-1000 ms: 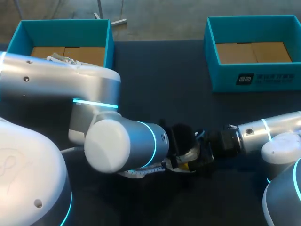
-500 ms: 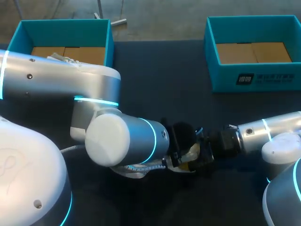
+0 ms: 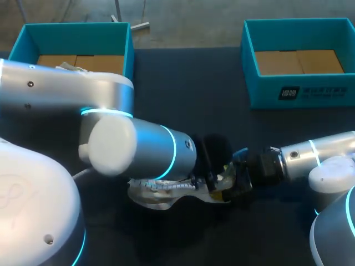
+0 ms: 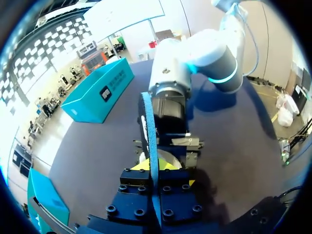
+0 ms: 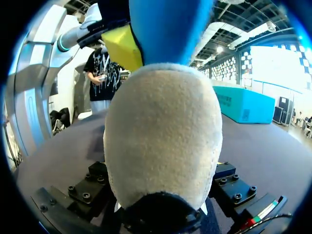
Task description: Take the shoe out of the shoebox, open the shoe tongue, remove and reinsert the insole, then place the shoe into the shoebox
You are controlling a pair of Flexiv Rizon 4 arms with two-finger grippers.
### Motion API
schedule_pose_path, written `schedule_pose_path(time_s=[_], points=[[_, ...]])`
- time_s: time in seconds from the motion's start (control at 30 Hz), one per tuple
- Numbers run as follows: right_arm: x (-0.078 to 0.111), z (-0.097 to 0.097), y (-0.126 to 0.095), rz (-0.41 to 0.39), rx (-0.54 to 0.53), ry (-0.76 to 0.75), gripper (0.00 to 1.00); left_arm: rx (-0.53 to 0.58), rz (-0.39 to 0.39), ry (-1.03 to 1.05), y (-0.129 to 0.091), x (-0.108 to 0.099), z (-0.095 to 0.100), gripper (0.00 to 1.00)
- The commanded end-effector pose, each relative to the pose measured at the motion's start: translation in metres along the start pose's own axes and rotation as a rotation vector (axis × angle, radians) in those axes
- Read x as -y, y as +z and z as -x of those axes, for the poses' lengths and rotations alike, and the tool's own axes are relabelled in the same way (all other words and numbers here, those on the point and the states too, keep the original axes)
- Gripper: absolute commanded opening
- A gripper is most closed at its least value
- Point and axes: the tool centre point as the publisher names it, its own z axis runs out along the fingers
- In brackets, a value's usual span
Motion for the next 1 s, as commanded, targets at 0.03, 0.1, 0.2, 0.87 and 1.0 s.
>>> schedule_pose_path(time_s=[0.03, 0.1, 0.2, 0.87, 1.0], points=[[-0.001, 0.000, 0.002, -0.006, -0.001, 0.001, 0.00, -0.020, -0.013, -0.016, -0.013, 0.006, 0.002, 0.00], [-0.001, 0.000, 0.002, -0.006, -0.001, 0.001, 0.00, -0.017, -0.024, -0.032, -0.018, 0.010, 0.000, 0.00], [-0.001, 0.000, 0.002, -0.006, -0.001, 0.001, 0.00, -0.021, -0.027, -0.056, -0.025, 0.018, -0.002, 0.00], [-0.001, 0.000, 0.002, -0.006, -0.001, 0.001, 0.00, -0.347, -0.029, -0.244, -0.058, 0.066, -0.001, 0.00], [-0.001, 0.000, 0.002, -0.006, -0.001, 0.001, 0.00, -0.396, -0.066, -0.253, -0.069, 0.075, -0.002, 0.00]])
